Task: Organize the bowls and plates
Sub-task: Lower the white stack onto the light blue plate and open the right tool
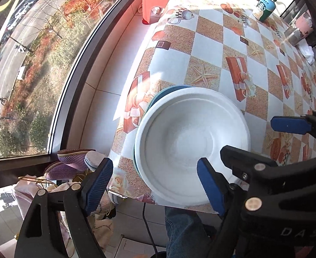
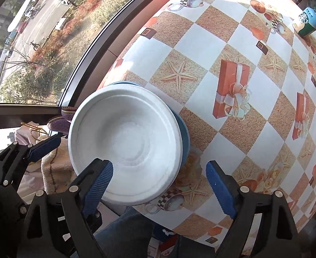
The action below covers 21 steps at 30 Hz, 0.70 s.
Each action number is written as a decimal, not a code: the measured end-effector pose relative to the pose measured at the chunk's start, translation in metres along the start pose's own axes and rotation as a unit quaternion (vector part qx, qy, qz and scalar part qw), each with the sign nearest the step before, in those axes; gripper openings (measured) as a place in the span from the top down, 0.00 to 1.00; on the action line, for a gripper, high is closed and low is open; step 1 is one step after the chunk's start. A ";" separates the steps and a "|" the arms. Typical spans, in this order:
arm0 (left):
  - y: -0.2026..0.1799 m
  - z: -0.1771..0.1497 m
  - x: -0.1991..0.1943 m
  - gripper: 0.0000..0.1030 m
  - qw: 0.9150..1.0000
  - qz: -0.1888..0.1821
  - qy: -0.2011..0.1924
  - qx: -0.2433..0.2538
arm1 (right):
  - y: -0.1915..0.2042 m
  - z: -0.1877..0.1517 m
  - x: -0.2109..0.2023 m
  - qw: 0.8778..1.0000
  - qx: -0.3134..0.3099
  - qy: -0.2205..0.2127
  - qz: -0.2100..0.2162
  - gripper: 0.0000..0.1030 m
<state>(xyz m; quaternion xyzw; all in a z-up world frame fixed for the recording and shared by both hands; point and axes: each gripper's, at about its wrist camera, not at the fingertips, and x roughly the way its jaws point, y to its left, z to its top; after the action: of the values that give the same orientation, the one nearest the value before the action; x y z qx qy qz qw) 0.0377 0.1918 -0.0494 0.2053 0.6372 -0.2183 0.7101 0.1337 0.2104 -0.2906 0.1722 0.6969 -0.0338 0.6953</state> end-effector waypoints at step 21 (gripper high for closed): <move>-0.013 0.006 -0.013 0.00 0.999 -0.001 -0.006 0.032 | -0.028 -0.014 -0.038 0.998 0.042 -0.038 -0.039 0.00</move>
<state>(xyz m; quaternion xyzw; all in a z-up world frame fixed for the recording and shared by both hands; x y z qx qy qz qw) 0.0345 0.1785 -0.0358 0.2264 0.6259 -0.2403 0.7066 0.1117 0.1807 -0.2581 0.1721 0.6743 -0.0967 0.7116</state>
